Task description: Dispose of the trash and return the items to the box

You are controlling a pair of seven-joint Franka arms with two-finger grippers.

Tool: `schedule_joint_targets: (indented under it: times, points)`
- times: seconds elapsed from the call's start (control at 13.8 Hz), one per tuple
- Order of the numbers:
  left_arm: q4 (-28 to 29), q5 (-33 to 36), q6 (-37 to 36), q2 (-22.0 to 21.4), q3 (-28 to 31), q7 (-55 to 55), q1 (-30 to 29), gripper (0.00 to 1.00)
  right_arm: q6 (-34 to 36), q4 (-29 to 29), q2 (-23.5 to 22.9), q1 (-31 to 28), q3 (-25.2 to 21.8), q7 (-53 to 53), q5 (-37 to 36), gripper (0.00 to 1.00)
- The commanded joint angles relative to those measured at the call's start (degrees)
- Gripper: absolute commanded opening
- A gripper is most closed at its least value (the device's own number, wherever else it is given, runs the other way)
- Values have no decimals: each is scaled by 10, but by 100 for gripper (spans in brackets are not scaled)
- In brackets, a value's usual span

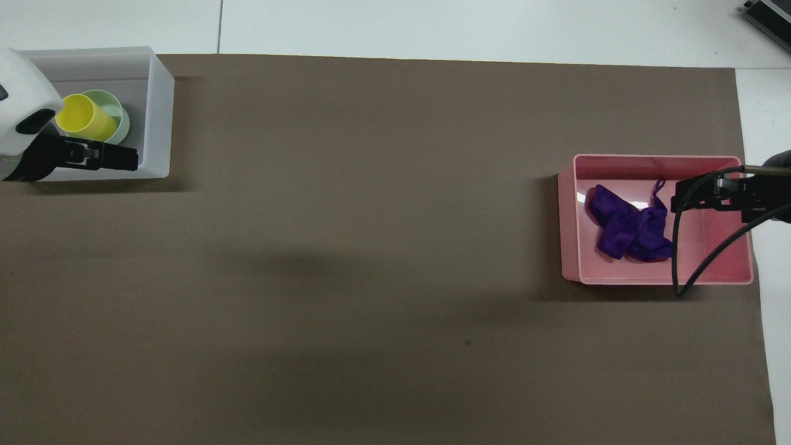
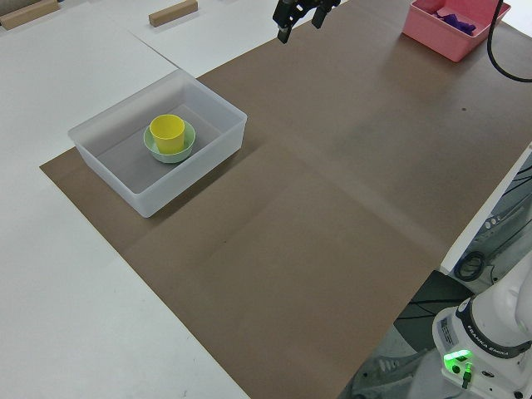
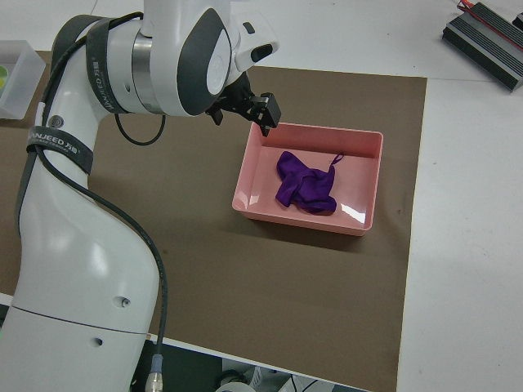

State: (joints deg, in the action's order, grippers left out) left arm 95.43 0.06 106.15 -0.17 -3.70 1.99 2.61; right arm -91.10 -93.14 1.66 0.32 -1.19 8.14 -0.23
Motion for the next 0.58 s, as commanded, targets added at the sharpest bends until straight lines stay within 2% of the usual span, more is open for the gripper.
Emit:
schedule_joint_targets:
  times: [0.0, 0.29, 0.51]
  points:
    - [-74, 12, -76, 30, 4, -3, -1, 100, -15, -19, 13, -6, 2, -14, -2, 100]
    - [-80, 12, -137, 22, 8, -2, 1, 100, -16, -19, 13, -6, 2, -14, -1, 100]
    - [-56, 9, -139, 1, 8, -5, -6, 100, -15, -19, 13, -6, 2, -14, -2, 100]
